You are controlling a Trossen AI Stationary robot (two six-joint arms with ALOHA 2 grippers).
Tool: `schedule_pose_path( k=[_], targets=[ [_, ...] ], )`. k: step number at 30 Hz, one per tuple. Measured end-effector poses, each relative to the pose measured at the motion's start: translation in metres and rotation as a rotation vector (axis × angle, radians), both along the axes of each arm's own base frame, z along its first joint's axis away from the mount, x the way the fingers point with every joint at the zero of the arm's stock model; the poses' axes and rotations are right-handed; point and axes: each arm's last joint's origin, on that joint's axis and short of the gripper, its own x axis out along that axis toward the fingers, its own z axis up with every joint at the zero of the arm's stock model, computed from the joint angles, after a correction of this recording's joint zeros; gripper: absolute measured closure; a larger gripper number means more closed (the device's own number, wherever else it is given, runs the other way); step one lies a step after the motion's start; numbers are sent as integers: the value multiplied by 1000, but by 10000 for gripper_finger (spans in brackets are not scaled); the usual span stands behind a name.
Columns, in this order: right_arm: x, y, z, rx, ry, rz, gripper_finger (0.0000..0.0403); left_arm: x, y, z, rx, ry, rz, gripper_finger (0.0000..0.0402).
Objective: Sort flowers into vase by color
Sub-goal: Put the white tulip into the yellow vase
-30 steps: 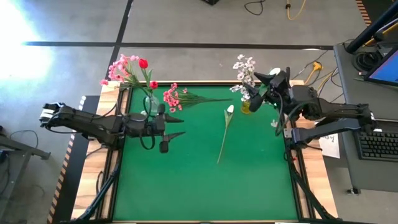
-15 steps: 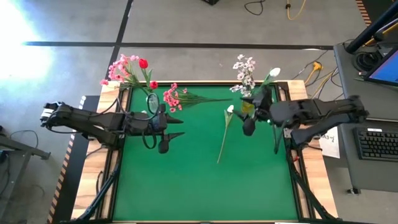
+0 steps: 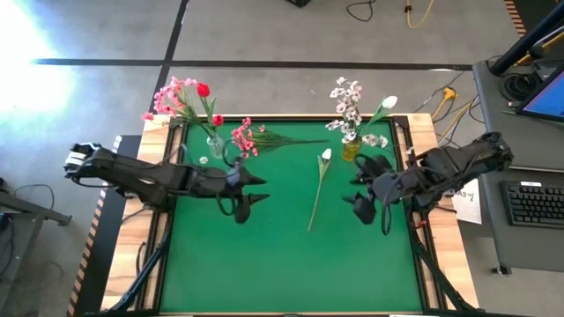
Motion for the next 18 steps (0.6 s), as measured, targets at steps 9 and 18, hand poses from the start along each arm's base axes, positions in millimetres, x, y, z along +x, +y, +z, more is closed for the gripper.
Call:
schedule_pose_path(
  k=[9, 18],
  targets=[
    [-22, 22, -19, 154, 190, -26, 144, 49, -8, -41, 2, -10, 20, 202],
    [-33, 43, -42, 208, 255, -75, 112, 85, -12, -67, 42, -1, 88, 202]
  ],
)
